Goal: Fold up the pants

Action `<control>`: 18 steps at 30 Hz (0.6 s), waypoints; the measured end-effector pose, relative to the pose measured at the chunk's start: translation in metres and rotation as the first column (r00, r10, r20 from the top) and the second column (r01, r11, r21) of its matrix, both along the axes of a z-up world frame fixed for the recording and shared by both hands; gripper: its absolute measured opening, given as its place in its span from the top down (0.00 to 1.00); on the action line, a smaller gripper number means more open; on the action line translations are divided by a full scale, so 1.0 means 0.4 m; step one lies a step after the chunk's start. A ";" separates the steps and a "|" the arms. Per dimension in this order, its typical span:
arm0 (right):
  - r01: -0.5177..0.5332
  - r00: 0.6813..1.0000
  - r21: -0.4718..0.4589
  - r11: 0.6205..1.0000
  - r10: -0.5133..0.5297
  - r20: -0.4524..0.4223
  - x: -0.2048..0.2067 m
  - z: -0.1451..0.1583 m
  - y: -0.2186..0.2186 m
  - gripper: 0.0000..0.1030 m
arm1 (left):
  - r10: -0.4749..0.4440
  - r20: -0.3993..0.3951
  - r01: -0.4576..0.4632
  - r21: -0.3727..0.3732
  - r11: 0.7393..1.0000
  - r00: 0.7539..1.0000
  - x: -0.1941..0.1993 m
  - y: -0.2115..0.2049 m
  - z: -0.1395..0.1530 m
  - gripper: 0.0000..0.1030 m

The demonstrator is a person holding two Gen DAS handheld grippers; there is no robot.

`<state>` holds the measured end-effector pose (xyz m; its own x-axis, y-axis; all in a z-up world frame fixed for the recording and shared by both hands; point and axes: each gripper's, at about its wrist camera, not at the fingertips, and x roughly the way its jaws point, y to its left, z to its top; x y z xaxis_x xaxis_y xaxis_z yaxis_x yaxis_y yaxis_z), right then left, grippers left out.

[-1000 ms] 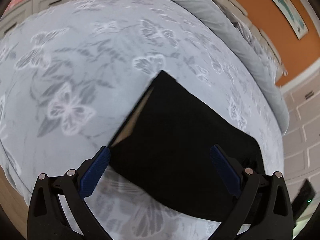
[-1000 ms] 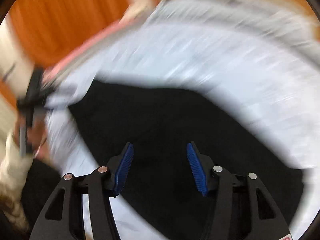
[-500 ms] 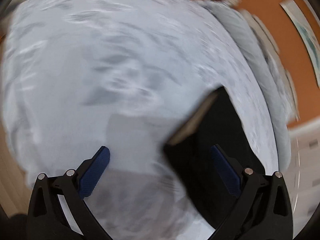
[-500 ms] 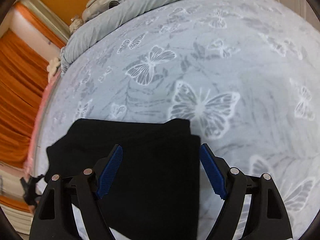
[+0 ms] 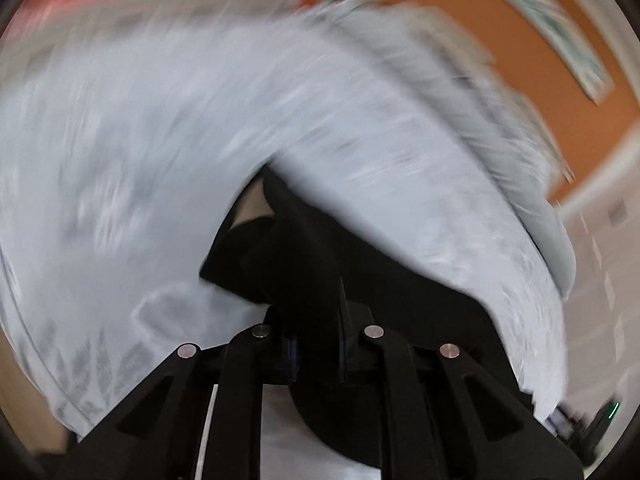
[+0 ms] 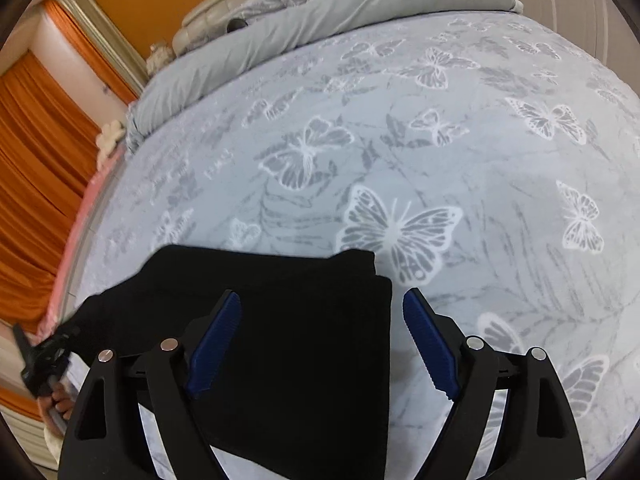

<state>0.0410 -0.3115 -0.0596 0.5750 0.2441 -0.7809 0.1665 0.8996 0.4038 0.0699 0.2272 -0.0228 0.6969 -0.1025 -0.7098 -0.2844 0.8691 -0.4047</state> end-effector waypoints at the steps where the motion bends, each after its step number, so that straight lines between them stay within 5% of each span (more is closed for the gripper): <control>1: 0.008 1.000 -0.006 1.000 -0.008 0.011 -0.005 0.007 -0.006 0.20 | -0.063 0.068 0.060 0.052 0.997 0.996 -0.017 -0.077 0.065 0.89; 3: 0.019 1.000 -0.034 0.999 -0.019 0.016 -0.011 0.012 -0.016 0.20 | -0.220 0.152 0.199 0.145 0.969 0.964 -0.052 -0.250 0.161 0.88; 5: 0.014 1.000 -0.045 0.999 -0.013 0.015 -0.017 0.010 -0.026 0.20 | -0.364 0.155 0.329 0.210 0.921 0.919 -0.072 -0.407 0.195 0.88; 9: 0.004 1.000 -0.041 0.999 -0.004 0.002 -0.029 -0.005 -0.051 0.20 | -0.582 -0.007 0.569 0.214 0.794 0.814 -0.058 -0.674 0.091 0.73; 11: 0.004 1.000 -0.052 0.999 -0.005 -0.008 -0.035 -0.013 -0.064 0.20 | -0.612 -0.135 0.626 0.228 0.746 0.779 -0.047 -0.758 -0.007 0.73; 14: -0.011 1.000 -0.013 1.000 0.011 -0.003 -0.043 -0.015 -0.070 0.20 | -0.620 -0.232 0.658 0.157 0.737 0.750 -0.036 -0.766 -0.078 0.73; 17: -0.056 0.998 0.035 0.998 0.055 0.035 -0.042 0.002 -0.050 0.18 | -0.624 -0.174 0.647 0.154 0.747 0.762 -0.068 -0.694 -0.031 0.68; 18: -0.074 0.997 0.039 0.996 0.073 0.038 -0.038 0.005 -0.038 0.17 | -0.632 -0.147 0.649 0.165 0.743 0.761 -0.078 -0.667 -0.006 0.55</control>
